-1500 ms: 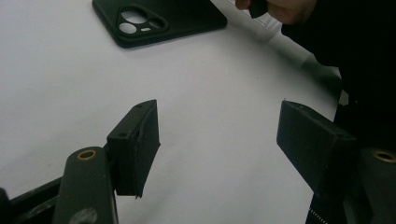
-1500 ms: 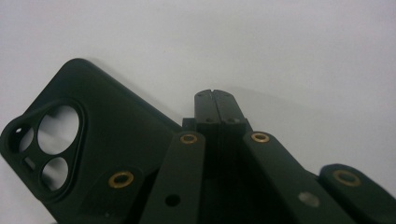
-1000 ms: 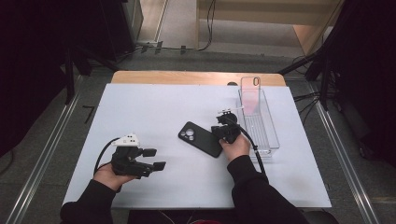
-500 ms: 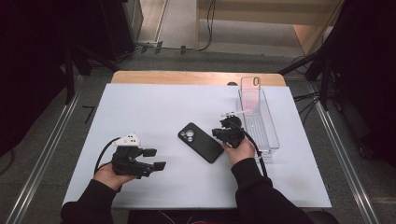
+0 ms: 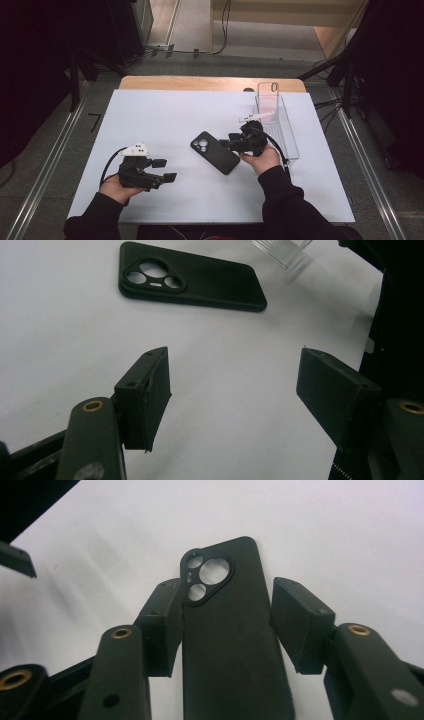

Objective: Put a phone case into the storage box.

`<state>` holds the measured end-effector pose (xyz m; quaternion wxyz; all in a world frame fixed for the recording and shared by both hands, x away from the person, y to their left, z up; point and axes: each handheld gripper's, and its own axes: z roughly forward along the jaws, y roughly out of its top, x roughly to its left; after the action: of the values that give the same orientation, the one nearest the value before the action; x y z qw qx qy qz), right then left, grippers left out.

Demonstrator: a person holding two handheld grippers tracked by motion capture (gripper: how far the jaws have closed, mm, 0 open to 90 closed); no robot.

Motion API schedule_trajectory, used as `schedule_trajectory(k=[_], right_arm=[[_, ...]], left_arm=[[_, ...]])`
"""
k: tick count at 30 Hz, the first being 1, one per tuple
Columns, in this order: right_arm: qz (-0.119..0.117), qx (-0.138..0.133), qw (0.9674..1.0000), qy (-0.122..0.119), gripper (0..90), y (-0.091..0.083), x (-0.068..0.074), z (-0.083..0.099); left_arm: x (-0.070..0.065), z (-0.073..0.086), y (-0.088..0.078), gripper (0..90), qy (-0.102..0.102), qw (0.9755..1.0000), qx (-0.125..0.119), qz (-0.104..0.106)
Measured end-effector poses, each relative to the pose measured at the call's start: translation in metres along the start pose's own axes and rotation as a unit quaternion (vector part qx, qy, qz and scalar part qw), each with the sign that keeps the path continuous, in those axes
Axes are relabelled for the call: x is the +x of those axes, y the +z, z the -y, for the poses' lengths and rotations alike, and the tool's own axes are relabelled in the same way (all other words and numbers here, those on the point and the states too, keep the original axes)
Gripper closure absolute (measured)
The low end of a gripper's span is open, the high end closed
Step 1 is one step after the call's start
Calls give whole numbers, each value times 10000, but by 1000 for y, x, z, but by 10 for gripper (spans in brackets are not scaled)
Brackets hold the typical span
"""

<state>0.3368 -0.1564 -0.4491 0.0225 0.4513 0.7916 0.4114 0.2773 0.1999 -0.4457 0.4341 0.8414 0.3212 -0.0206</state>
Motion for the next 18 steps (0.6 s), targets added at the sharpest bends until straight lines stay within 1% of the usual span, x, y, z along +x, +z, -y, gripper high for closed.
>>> schedule_trajectory(k=[3, 6, 8, 14, 15, 17, 18], right_arm=[[-178, -28, 9998, -89, 393, -8, -1, 2], [-161, -24, 9996, -218, 355, -18, 0, 4], [-213, -18, 9995, -234, 348, -24, 0, 6], [-531, 44, 9982, -281, 330, -42, 0, 18], [-575, 24, 9978, -343, 324, -45, 0, 20], [-754, 3, 9963, -411, 303, -51, -1, 25], [-900, 20, 9952, -379, 287, -54, -1, 27]], left_arm=[[0, 0, 0, 303, 3, 10000, -8, 5], [0, 0, 0, 303, -7, 10000, 12, 0], [0, 0, 0, 303, -4, 10000, 10, -1], [1, 0, 0, 303, -8, 10000, 13, -11], [1, 0, 0, 303, -6, 10000, 13, -10], [1, 0, 0, 303, -7, 10000, 14, -19], [0, 0, 0, 303, -3, 10000, 10, -18]])
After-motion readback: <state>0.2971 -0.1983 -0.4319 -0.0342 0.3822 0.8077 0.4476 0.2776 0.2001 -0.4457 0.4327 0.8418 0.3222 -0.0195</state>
